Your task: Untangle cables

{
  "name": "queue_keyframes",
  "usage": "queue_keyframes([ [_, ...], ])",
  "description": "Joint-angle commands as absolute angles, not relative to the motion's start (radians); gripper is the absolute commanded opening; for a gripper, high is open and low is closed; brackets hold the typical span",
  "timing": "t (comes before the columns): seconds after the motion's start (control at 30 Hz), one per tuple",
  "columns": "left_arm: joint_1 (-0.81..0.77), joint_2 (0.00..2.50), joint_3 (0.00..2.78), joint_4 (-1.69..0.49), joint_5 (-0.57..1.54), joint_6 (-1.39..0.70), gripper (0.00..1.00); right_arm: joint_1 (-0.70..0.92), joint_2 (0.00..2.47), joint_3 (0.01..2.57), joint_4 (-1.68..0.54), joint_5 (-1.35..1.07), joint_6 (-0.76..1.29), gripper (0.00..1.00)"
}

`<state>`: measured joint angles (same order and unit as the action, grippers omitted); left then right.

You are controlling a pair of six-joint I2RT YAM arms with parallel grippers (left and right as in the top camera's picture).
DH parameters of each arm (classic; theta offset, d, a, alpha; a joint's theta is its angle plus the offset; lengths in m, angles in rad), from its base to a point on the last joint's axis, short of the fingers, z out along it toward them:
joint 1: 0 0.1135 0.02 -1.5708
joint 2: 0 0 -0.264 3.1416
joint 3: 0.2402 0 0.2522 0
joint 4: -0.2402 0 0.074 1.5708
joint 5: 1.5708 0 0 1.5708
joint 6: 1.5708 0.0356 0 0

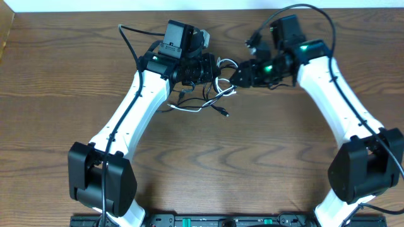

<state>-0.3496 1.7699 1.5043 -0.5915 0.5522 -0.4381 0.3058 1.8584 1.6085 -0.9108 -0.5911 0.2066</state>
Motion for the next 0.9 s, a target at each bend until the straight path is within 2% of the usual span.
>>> queue_keyframes([
  [0.0,-0.350,1.773,1.518,-0.590,0.596,-0.463,0.07,0.372,1.857,1.618,-0.886,-0.385,0.253,0.50],
  [0.17,-0.350,1.773,1.518,-0.599,0.631,-0.486,0.07,0.395,1.864,1.618,-0.846,-0.344,0.146,0.44],
  [0.33,-0.345,1.773,1.518,-0.598,0.725,-0.516,0.07,0.397,1.865,1.618,-0.812,-0.352,-0.045,0.36],
  [0.6,-0.304,1.773,1.518,-0.598,0.849,-0.567,0.08,0.400,1.865,1.617,-0.820,-0.428,-0.243,0.37],
  [0.87,-0.256,1.773,1.518,-0.597,0.890,-0.582,0.07,0.400,1.868,1.568,-0.835,-0.519,-0.209,0.36],
])
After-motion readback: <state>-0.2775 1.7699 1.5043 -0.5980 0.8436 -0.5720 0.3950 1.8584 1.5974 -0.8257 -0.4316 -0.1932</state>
